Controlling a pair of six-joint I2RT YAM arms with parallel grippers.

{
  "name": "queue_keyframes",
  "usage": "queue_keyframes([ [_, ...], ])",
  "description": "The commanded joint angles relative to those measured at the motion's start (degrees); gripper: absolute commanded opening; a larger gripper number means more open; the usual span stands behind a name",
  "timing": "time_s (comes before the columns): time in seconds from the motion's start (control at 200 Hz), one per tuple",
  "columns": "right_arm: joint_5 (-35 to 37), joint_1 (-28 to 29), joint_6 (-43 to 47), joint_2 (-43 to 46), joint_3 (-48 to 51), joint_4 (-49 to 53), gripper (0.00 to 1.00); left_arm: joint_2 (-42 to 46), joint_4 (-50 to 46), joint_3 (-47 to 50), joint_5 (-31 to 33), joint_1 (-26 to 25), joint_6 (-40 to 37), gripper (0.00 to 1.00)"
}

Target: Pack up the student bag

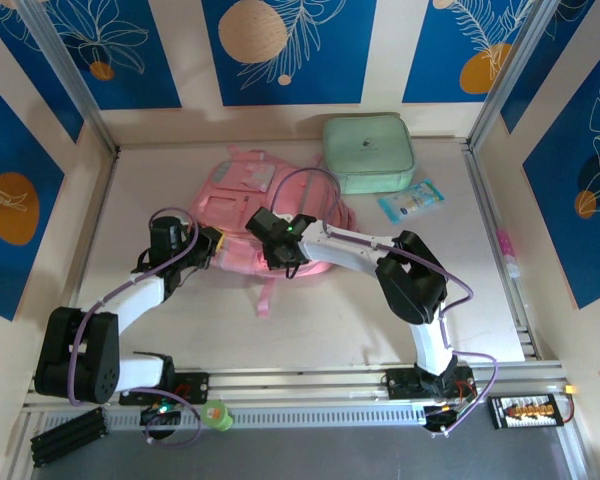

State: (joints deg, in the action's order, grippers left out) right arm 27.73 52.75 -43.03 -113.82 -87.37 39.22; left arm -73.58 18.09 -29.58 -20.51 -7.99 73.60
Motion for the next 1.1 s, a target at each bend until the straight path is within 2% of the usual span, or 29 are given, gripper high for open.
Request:
queue_keyframes([
  [0.0, 0.40, -0.94, 1.54, -0.05, -0.19, 2.03, 0.17, 0.22, 3.36, -0.37, 0.00, 0.78, -0.57, 0.00],
  [0.12, 1.86, -0.85, 1.54, 0.99, 0.45, 3.06, 0.11, 0.31, 2.68, -0.38, 0.31, 0.96, -1.05, 0.00],
  [0.455, 8.49, -3.55, 1.43, 10.85, 11.18, 4.78, 0.09, -0.84, 1.07, 0.24, 1.51, 4.08, -3.91, 0.00],
  [0.59, 8.29, -6.20, 1.17, 13.00, 13.77, 4.27, 0.09, -1.73, 1.16, 0.06, 1.29, 4.69, -4.64, 0.00],
  [0.74, 1.45, -7.50, 7.03, 14.11, 14.25, -1.69, 0.00, -3.44, 0.58, -1.17, 0.71, 5.59, -6.54, 0.00],
  [0.89, -9.33, -7.16, 14.83, 14.72, 13.80, -9.02, 0.00, -6.15, -1.67, -3.87, -0.60, 7.91, -10.62, 0.00],
  [1.01, -19.58, -6.16, 19.21, 13.67, 11.91, -14.40, 0.00, -7.28, -3.81, -5.44, -1.74, 11.33, -14.07, 0.25],
  [1.095, -22.52, -4.80, 20.42, 10.04, 7.02, -14.45, 0.00, -6.78, -5.77, -5.57, -2.47, 14.01, -15.80, 0.35],
])
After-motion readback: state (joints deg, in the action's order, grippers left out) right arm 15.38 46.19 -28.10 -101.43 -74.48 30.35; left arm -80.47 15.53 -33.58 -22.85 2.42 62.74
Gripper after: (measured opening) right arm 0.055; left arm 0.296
